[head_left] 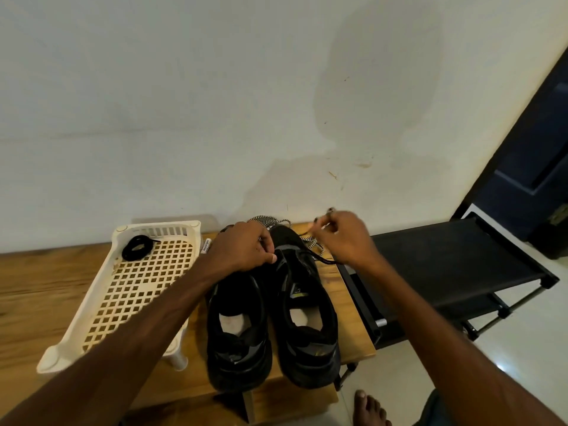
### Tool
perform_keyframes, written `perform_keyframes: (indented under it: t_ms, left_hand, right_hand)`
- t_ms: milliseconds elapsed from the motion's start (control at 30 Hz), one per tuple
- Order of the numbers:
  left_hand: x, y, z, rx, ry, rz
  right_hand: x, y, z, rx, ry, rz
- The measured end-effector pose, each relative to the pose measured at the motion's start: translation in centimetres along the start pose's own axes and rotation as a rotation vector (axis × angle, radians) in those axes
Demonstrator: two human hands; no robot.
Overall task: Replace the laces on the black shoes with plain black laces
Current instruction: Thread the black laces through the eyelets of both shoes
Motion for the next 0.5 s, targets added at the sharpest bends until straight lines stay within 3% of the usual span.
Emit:
perform_keyframes:
  t_ms: [67, 167, 500]
  left_hand:
    - [0.3, 0.4, -0.1, -0.047, 0.072, 0.004]
    - [0.4, 0.8, -0.3, -0.088, 0.133, -0.024]
    - [0.2, 0.9, -0.1, -0.066, 0.115, -0.083]
  right_hand:
    - [0.2, 0.1, -2.1, 0.137, -0.148, 0.033]
    - [0.3, -0.3, -3.7, 0.152, -0.248, 0.031]
    - [-0.4, -1.0, -5.6, 0.165, -0.157, 0.047]
Point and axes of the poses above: each hand's wrist, its own x-axis away from the middle knuckle, its own z-axis out of the back of the hand, y = z × x, the point moved 5 cm from there along -x, towards the middle knuckle, and after that the axes turned 5 degrees about z, right-handed, at the moved point
